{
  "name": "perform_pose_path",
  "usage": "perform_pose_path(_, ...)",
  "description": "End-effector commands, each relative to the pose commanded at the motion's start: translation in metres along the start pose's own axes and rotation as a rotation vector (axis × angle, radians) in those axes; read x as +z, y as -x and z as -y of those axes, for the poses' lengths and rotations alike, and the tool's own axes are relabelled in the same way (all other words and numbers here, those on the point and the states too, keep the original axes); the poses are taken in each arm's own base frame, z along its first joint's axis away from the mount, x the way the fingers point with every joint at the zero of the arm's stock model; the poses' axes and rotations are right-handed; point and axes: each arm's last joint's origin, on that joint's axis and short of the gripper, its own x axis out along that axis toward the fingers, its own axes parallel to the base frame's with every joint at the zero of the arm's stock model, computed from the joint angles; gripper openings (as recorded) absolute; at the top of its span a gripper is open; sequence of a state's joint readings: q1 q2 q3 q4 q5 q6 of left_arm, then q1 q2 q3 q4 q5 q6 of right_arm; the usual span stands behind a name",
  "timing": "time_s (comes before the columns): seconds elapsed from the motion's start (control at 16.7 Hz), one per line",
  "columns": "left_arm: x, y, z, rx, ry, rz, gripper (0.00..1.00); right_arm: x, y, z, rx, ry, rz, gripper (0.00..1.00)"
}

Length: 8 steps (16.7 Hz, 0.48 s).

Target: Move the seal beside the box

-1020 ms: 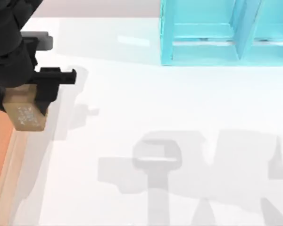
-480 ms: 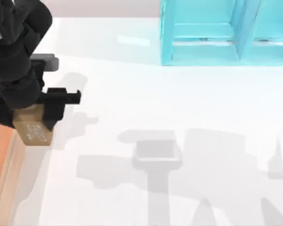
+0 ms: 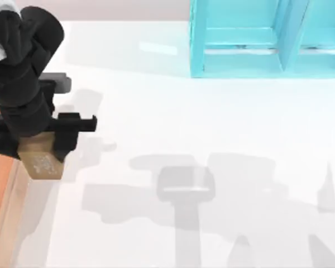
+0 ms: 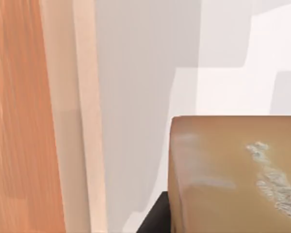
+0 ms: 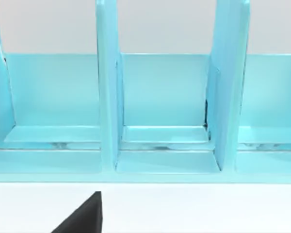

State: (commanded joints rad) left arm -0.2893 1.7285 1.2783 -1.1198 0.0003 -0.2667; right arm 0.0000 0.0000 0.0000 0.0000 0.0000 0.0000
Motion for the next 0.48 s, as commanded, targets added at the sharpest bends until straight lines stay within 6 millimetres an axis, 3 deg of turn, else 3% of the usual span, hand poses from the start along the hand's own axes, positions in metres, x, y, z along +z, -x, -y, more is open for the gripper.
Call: perform_pose_path(0.48,0.0,0.0,0.0,0.0,0.0,0.0,0.68,0.0,0.0,0.0,0.0,0.0,0.0,1.0)
